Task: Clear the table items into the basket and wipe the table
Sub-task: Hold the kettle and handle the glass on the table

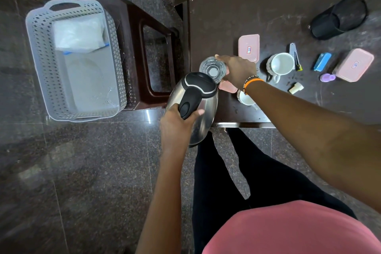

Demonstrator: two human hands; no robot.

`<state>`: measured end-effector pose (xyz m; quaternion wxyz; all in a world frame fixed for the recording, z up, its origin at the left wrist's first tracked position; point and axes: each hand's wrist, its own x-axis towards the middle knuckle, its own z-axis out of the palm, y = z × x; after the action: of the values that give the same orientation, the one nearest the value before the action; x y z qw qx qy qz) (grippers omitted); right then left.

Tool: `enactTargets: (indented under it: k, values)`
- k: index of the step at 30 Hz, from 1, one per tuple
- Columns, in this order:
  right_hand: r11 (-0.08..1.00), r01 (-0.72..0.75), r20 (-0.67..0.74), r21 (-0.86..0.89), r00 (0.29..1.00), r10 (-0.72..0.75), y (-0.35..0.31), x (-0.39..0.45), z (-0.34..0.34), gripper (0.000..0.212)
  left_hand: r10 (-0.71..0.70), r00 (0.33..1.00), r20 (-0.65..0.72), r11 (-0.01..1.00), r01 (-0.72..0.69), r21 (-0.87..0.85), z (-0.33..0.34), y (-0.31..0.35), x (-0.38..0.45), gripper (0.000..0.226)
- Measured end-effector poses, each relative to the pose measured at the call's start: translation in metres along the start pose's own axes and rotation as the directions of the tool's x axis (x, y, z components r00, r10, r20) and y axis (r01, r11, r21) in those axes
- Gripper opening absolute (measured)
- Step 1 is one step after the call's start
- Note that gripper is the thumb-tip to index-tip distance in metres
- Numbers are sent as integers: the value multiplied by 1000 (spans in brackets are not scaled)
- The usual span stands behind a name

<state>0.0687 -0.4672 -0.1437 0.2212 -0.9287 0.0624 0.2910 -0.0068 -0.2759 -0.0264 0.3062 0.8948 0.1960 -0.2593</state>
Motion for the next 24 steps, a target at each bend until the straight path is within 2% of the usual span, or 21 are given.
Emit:
enactTargets:
  k: [11, 19, 24]
  values:
    - [1000, -22, 6, -7, 1000, 22, -4, -1, -1, 62, 81, 997, -17, 995, -82, -62, -9, -24, 1, 41]
    - [992, -4, 21, -128, 1000, 7, -12, -6, -9, 62, 107, 994, -33, 984, -110, -138, -18, -44, -17, 44]
    - [979, 21, -14, -202, 1000, -24, -22, -17, -7, 77, 89, 990, -107, 954, -116, -276, -33, -61, -29, 34]
